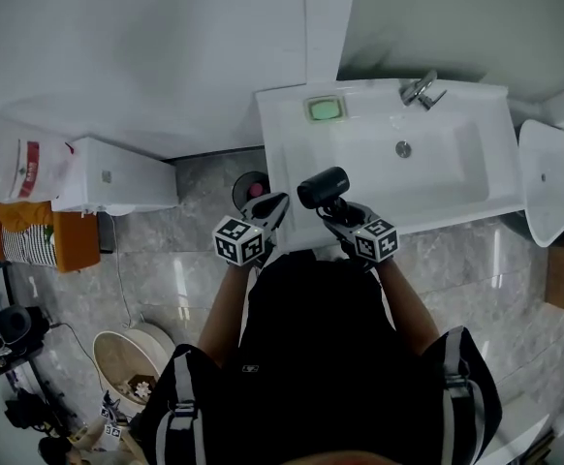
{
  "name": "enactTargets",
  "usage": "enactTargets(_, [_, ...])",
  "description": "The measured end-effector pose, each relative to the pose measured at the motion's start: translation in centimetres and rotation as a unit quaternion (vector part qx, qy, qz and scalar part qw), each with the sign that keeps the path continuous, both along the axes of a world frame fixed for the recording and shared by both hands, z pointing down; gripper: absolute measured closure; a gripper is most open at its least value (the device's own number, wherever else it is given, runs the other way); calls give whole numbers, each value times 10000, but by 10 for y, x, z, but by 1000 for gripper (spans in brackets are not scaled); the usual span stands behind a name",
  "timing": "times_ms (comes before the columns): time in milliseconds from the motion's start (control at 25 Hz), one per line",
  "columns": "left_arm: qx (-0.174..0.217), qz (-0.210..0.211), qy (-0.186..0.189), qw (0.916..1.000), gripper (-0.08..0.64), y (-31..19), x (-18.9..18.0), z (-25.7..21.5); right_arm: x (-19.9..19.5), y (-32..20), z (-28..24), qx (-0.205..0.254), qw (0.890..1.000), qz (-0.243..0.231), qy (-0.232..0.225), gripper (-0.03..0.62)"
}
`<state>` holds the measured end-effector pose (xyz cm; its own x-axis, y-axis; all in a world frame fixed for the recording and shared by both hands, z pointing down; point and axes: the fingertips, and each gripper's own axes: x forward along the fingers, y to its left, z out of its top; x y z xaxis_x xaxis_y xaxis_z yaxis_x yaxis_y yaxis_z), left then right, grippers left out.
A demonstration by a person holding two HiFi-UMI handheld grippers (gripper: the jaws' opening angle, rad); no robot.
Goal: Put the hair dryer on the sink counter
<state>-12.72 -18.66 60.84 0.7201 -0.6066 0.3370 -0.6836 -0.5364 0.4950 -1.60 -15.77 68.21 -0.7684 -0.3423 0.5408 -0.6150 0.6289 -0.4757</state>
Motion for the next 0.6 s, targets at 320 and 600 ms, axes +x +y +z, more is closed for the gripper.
enactTargets(320, [-42, 59, 66, 10000, 540, -12, -17, 10, -17, -8, 17, -49, 9996, 259, 63, 291])
enactTargets(600, [-23, 172, 70, 9998, 540, -21, -17, 9, -18, -11, 37, -288, 9980, 394, 394, 291])
